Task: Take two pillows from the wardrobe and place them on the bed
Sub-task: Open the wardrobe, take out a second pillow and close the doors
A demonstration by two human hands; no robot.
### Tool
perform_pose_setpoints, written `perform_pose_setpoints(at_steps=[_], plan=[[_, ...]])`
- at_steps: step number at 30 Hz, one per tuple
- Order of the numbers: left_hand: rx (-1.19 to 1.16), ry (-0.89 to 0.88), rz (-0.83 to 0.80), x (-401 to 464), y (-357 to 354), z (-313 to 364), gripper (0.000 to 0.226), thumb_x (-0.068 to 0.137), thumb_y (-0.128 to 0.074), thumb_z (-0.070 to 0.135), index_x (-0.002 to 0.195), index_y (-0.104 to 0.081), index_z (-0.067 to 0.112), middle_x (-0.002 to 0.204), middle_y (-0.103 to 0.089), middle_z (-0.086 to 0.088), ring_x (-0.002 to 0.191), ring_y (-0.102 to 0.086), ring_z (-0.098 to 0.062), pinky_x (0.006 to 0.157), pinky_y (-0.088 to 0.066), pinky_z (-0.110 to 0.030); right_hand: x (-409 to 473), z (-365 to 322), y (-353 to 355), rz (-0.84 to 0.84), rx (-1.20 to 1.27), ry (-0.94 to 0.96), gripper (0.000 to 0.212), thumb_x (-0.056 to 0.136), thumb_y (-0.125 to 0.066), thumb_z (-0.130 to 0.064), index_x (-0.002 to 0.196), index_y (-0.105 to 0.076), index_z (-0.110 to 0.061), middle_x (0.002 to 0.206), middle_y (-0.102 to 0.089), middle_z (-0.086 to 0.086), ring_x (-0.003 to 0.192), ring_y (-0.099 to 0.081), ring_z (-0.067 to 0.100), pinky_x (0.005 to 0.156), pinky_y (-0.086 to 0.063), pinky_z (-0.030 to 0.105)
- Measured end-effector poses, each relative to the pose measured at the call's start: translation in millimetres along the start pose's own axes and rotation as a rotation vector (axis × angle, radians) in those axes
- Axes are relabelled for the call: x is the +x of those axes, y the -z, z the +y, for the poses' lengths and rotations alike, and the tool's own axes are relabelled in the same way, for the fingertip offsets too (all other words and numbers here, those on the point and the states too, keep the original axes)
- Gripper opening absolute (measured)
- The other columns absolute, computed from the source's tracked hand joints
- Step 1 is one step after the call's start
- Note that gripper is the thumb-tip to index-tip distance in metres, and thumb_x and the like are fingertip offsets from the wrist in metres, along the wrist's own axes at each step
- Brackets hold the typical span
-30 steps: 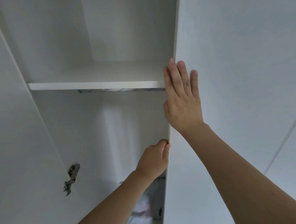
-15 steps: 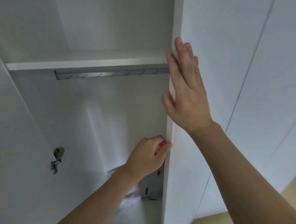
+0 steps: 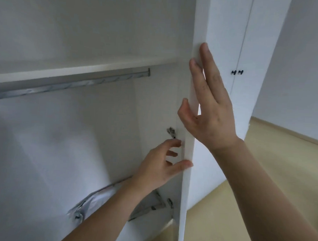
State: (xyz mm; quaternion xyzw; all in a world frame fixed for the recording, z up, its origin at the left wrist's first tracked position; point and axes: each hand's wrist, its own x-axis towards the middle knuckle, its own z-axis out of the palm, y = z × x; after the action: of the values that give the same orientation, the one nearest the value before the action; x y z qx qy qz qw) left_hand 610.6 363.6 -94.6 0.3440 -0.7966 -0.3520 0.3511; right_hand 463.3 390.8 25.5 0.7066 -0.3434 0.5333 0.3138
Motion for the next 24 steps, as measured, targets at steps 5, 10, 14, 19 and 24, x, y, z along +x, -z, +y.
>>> perform_pose_setpoints(at_steps=[5, 10, 14, 19, 24], plan=[[0.083, -0.024, -0.019, 29.0, -37.9, 14.7, 0.115, 0.056, -0.065, 0.085, 0.147, -0.003, 0.049, 0.157, -0.016, 0.022, 0.141, -0.017, 0.007, 0.112, -0.028, -0.028, -10.8, 23.7, 41.2, -0.038, -0.124, -0.038, 0.062, 0.078, -0.051, 0.014, 0.137, -0.035, 0.017, 0.148, -0.027, 0.036, 0.142, -0.030, 0.038, 0.103, -0.044, 0.050], [0.206, -0.108, 0.044, 53.6, -74.9, 34.2, 0.129, 0.058, -0.057, 0.088, 0.149, 0.017, 0.035, 0.158, 0.015, 0.021, 0.132, 0.026, 0.015, 0.115, -0.012, -0.030, -21.7, 51.1, 73.8, -0.088, -0.250, -0.075, 0.060, 0.085, -0.051, 0.007, 0.141, -0.030, 0.015, 0.151, -0.024, 0.033, 0.145, -0.025, 0.035, 0.105, -0.042, 0.050], [0.275, -0.103, 0.132, 68.9, -106.0, 48.0, 0.134, 0.058, -0.050, 0.089, 0.152, 0.015, 0.019, 0.162, 0.014, 0.002, 0.147, 0.013, -0.007, 0.118, -0.020, -0.049, -28.1, 73.9, 94.6, -0.144, -0.352, -0.094, 0.060, 0.089, -0.053, 0.003, 0.142, -0.028, 0.015, 0.152, -0.023, 0.032, 0.145, -0.023, 0.036, 0.108, -0.038, 0.052], [0.302, -0.042, 0.188, 91.7, -146.7, 58.9, 0.132, 0.058, -0.052, 0.084, 0.152, 0.011, 0.017, 0.162, 0.006, -0.004, 0.149, 0.003, -0.020, 0.111, -0.026, -0.061, -39.0, 100.4, 117.4, -0.196, -0.610, -0.129, 0.058, 0.094, -0.053, -0.007, 0.145, -0.030, 0.008, 0.154, -0.025, 0.025, 0.145, -0.023, 0.031, 0.118, -0.024, 0.048], [0.382, -0.013, 0.219, 118.0, -176.1, 77.2, 0.131, 0.056, -0.054, 0.081, 0.153, 0.007, 0.015, 0.163, 0.001, -0.003, 0.149, 0.002, -0.025, 0.106, -0.015, -0.073, -44.0, 126.9, 132.1, -0.282, -0.833, -0.202, 0.059, 0.099, -0.049, -0.017, 0.149, -0.024, 0.002, 0.158, -0.020, 0.017, 0.147, -0.018, 0.028, 0.121, -0.015, 0.046]])
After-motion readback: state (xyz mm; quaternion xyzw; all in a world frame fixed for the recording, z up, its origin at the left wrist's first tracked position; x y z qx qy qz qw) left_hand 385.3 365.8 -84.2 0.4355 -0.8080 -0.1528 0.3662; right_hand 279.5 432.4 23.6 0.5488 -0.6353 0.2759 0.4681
